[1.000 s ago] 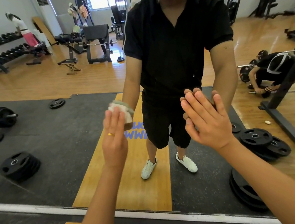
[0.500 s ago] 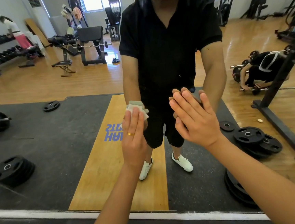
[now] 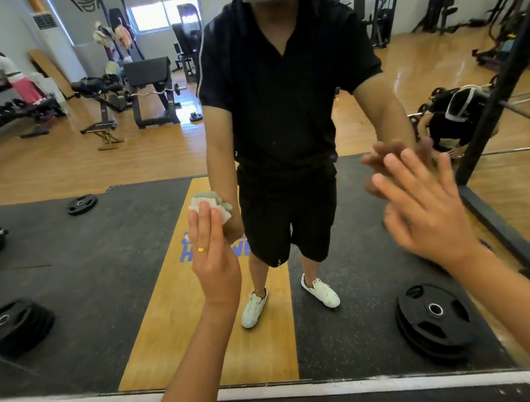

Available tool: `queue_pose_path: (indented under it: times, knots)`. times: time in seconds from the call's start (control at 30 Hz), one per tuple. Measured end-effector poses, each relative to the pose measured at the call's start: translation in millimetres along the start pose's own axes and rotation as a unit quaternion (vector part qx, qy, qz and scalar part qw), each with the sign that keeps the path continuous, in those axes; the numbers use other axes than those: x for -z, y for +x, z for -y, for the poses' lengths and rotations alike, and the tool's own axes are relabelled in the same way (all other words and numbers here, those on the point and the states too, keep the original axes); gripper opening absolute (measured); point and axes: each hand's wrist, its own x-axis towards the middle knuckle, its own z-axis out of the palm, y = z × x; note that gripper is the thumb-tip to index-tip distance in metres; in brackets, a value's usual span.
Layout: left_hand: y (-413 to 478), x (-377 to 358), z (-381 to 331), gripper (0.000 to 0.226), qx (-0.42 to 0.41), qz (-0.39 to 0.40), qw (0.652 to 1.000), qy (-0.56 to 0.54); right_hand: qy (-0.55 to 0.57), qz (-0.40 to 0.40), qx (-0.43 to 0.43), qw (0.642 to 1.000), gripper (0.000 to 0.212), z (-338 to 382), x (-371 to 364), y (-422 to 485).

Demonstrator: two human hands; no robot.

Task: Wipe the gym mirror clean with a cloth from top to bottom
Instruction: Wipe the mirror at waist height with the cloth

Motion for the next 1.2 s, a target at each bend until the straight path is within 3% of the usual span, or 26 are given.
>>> queue_pose_path:
  times: [0.1,0.23,0.37,0.47,0.6,0.77,0.83,0.9,1.0,1.1,1.2]
  knots:
    - [-2.0,-3.1,-23.3,0.042,0.081,-0.012,0.996,-0.039,-0.040,0.017,0.019,0.999,0.064,-19.4,-12.9,-3.5]
    - [4.9,-15.6,-61.6,0.046,0.200,-0.052,0.973,-0.099,-0.071,-0.033,0.032,0.996,0.062,-19.3,-28.7,-5.0]
    - [19.4,-34.6,-95.6,0.048,0.247,-0.103,0.956,-0.117,-0.074,-0.048,0.046,0.995,0.062,-20.6,-31.9,-4.6]
    - [20.2,-45.3,-109.7,0.051,0.184,-0.075,0.973,-0.119,-0.075,-0.050,0.048,0.995,0.061,-20.8,-32.8,-6.5]
    - [-0.1,-53.7,-106.6,0.056,-0.073,0.042,0.994,-0.075,-0.070,-0.053,0.044,0.995,0.060,-21.8,-33.6,-7.3]
    - [6.0,-41.8,-88.4,0.049,-0.157,0.074,0.985,0.007,-0.066,-0.062,0.048,0.995,0.059,-21.5,-32.5,-6.5]
    - [14.1,-32.5,-77.6,0.049,-0.136,0.053,0.989,0.035,-0.067,-0.064,0.049,0.995,0.059,-21.9,-32.8,-6.9]
    - [26.5,-24.2,-67.6,0.049,-0.024,-0.031,0.998,0.047,-0.066,-0.066,0.048,0.995,0.059,-22.2,-33.1,-7.3]
    - [50.6,-18.4,-62.8,0.040,0.158,-0.170,0.973,0.004,-0.064,-0.067,0.048,0.995,0.060,-22.4,-33.6,-7.8]
    - [60.6,-25.4,-73.5,0.042,0.161,-0.189,0.969,-0.012,-0.066,-0.067,0.045,0.995,0.059,-21.9,-34.2,-7.8]
    - [55.1,-41.6,-98.5,0.038,0.083,-0.137,0.987,-0.031,-0.062,-0.068,0.042,0.995,0.059,-21.5,-34.0,-8.3]
